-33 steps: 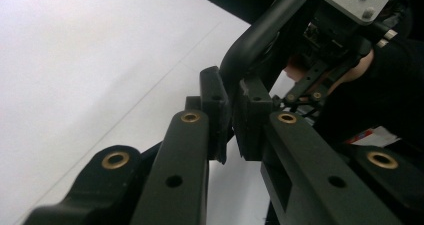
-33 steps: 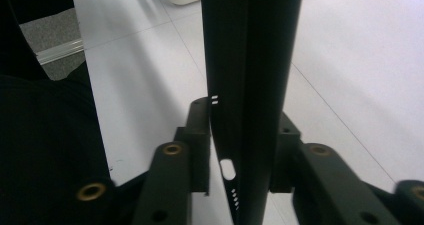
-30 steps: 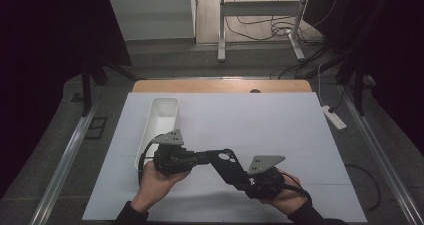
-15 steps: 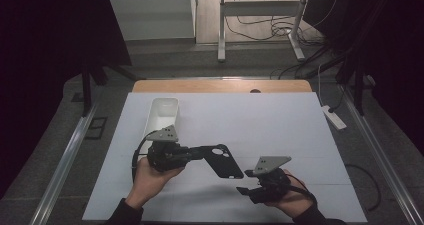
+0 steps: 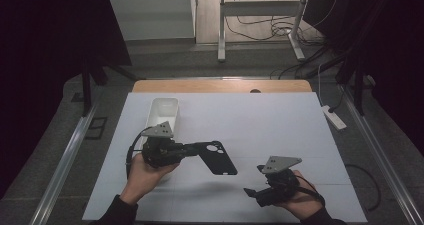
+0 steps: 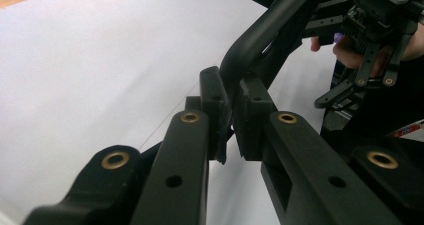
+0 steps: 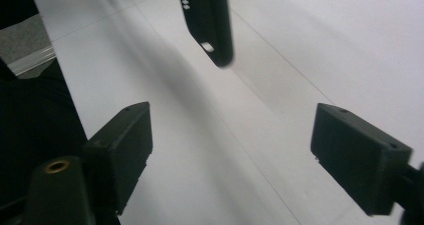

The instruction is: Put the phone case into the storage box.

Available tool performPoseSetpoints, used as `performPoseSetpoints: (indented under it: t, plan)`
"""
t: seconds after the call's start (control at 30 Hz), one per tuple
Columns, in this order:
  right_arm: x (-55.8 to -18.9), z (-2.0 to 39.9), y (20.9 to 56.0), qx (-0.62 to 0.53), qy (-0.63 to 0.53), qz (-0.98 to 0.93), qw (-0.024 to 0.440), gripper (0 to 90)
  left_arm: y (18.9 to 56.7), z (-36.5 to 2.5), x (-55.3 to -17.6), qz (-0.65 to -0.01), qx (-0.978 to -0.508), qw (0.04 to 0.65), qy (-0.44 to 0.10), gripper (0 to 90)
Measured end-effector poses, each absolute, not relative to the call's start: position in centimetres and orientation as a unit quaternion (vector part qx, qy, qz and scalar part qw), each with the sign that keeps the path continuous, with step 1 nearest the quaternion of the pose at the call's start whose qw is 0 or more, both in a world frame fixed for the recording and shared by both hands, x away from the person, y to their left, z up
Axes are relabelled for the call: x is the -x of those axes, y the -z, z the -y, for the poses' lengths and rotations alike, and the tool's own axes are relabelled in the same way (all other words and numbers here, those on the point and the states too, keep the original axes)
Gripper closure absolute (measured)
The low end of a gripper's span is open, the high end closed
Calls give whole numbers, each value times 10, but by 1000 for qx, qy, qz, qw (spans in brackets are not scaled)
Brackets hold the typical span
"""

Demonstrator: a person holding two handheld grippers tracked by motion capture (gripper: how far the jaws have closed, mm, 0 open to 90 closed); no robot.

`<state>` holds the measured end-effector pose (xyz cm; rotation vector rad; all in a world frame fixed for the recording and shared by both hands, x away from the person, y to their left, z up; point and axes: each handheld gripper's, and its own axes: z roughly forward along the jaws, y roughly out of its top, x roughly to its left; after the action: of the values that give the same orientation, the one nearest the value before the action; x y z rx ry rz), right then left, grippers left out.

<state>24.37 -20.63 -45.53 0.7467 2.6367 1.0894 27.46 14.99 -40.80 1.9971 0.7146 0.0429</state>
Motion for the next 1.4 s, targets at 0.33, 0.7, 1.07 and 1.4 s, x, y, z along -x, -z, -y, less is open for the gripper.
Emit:
performPoseSetpoints:
  t: [0.33,0.7,1.07,1.4]
  plan:
    - [-240,225,455,-280,-370,-879,113,36,401,-164,-279,-301,-821,485,-20,837]
    - [-238,246,456,-318,-377,-862,116,0,395,-176,-283,-305,-819,486,-21,837]
    - [-235,267,459,-358,-378,-845,121,0,389,-185,-289,-310,-819,482,-22,837]
    - [-231,286,458,-390,-369,-833,137,0,380,-192,-295,-314,-822,475,-27,836]
